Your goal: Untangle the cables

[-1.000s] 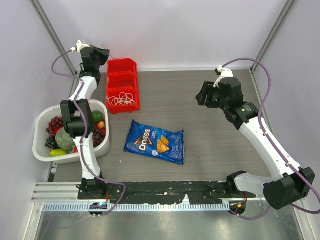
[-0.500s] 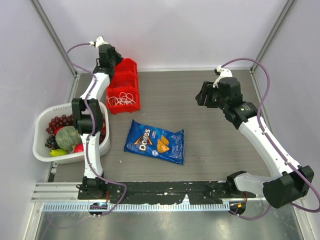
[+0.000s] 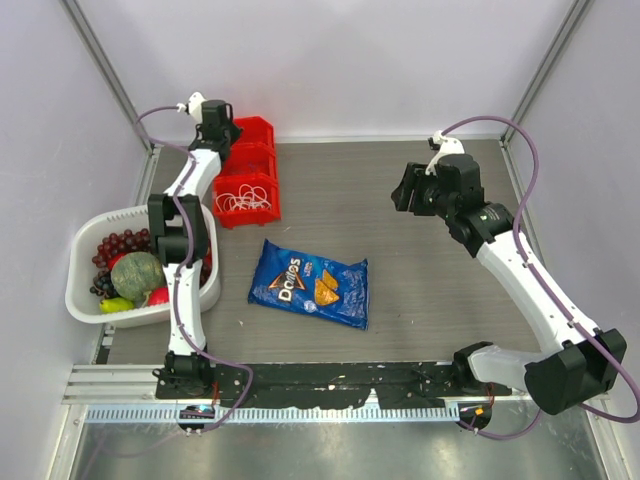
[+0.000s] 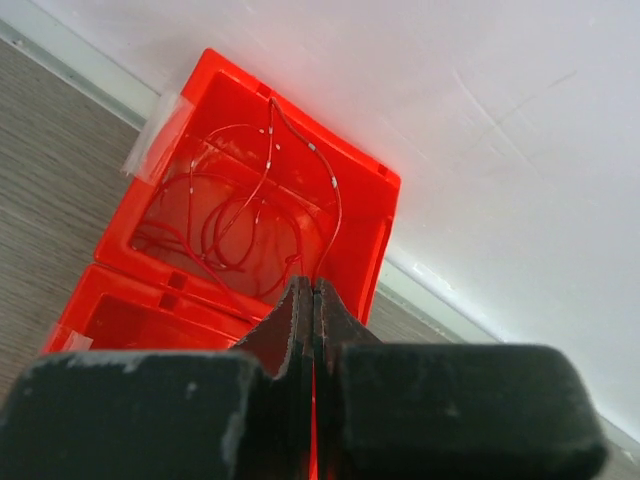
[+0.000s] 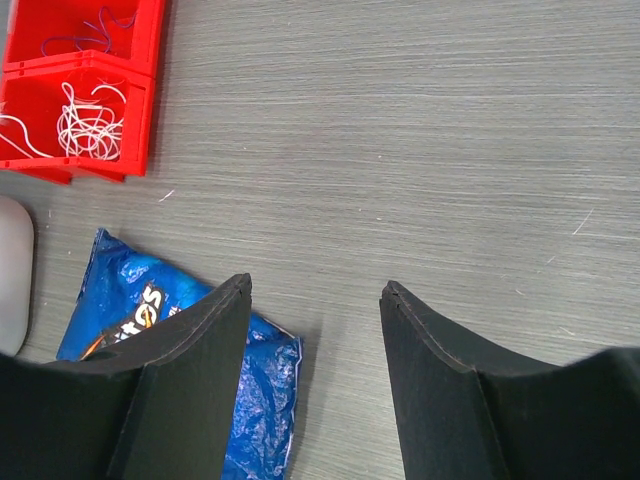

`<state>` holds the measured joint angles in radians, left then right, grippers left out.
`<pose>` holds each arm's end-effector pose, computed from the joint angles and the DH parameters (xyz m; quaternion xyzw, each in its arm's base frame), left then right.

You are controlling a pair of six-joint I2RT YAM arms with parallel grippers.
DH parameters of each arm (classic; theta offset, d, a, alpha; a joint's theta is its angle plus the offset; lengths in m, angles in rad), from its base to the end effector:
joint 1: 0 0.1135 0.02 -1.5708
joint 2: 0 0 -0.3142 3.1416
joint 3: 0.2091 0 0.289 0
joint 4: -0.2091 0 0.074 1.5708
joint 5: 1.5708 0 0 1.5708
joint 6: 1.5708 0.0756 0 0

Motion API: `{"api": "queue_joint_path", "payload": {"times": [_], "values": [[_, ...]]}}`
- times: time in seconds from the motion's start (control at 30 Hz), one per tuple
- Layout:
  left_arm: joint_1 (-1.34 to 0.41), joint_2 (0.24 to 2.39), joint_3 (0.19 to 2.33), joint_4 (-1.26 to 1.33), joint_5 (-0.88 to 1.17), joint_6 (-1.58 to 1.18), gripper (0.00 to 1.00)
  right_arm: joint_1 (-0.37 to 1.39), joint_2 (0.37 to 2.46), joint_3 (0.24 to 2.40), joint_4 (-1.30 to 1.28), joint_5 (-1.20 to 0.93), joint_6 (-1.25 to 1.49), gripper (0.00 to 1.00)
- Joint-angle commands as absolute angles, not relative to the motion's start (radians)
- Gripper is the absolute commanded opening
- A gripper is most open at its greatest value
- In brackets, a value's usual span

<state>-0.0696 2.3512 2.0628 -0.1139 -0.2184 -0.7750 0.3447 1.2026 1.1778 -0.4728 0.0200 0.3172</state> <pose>0.6647 -0.0299 0.2560 -0.3428 0.7574 -0.1418 0.5374 0.3040 0.1075 0.3882 -0.0067 0.8594 0.1580 0.4862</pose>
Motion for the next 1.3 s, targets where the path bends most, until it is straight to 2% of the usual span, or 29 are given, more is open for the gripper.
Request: {"api": "queue_joint_path", "payload": {"times": [0.0,0.23,0.47,0.67,0.77,1.1,1.27], "values": [[-0.055,2.307,2.065,0.023,-0.253,-0.831,0.0,0.339,1.201,1.186,-0.451,0.023,0.316,0.6],[-0.02,2.319,2.077,0.12,-0.285,-0.894,0.0,0.337,1.201,1.18,-0.454,0.023,0.316,0.6],[-0.015,2.349,2.158,0.023,-0.279,-0.816,0.0,0.336,1.206,1.181,-0.453,0.023,0.316,0.6],[-0.034,2.321,2.129,0.003,-0.34,-0.687,0.0,0.334,1.21,1.18,-0.453,0.026,0.319,0.6],[-0.035,2.33,2.141,0.003,-0.307,-0.68,0.0,0.334,1.207,1.175,-0.451,0.025,0.319,0.6],[-0.048,2.408,2.16,-0.075,-0.223,-0.968,0.0,0.333,1.203,1.169,-0.446,0.026,0.327,0.6],[-0.048,2.488,2.241,-0.097,-0.184,-1.094,0.0,0.333,1.195,1.163,-0.446,0.026,0.328,0.6]]}}
